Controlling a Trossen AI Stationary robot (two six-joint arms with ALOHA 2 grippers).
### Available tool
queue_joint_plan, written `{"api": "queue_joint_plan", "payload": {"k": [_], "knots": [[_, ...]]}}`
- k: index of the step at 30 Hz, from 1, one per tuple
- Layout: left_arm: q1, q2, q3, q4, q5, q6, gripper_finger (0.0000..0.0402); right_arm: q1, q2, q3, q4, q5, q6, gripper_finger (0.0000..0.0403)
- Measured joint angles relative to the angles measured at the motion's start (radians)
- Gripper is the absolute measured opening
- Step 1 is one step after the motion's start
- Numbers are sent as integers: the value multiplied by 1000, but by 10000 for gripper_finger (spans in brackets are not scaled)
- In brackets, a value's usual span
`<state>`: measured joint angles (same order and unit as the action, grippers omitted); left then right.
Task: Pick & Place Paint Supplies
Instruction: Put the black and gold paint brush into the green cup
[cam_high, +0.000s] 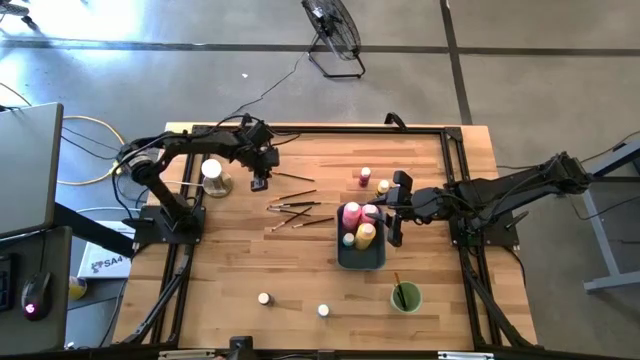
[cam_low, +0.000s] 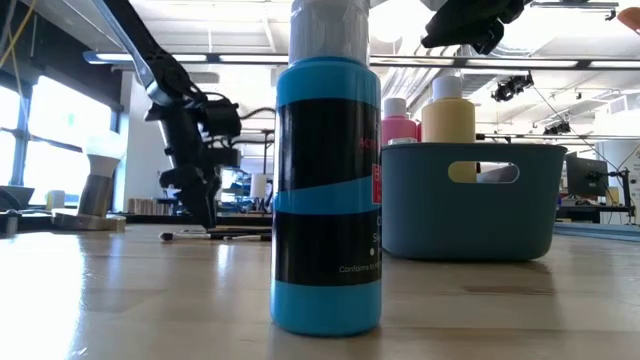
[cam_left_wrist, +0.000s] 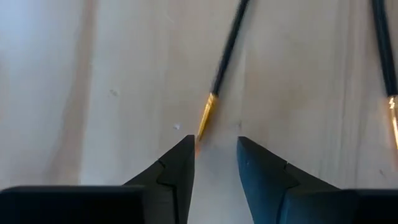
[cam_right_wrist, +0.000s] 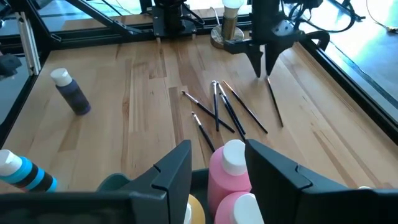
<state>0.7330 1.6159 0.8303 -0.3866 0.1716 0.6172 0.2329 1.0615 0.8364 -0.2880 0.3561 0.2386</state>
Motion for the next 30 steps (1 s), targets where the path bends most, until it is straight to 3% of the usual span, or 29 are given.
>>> {"api": "queue_joint_plan", "payload": {"k": [6,30], "knots": [[0,33,3,7,-14,-1,117,0,0,0,0,0,0,144],[1,36,3,-70,99,-24,116,0,0,0,0,0,0,144]]}}
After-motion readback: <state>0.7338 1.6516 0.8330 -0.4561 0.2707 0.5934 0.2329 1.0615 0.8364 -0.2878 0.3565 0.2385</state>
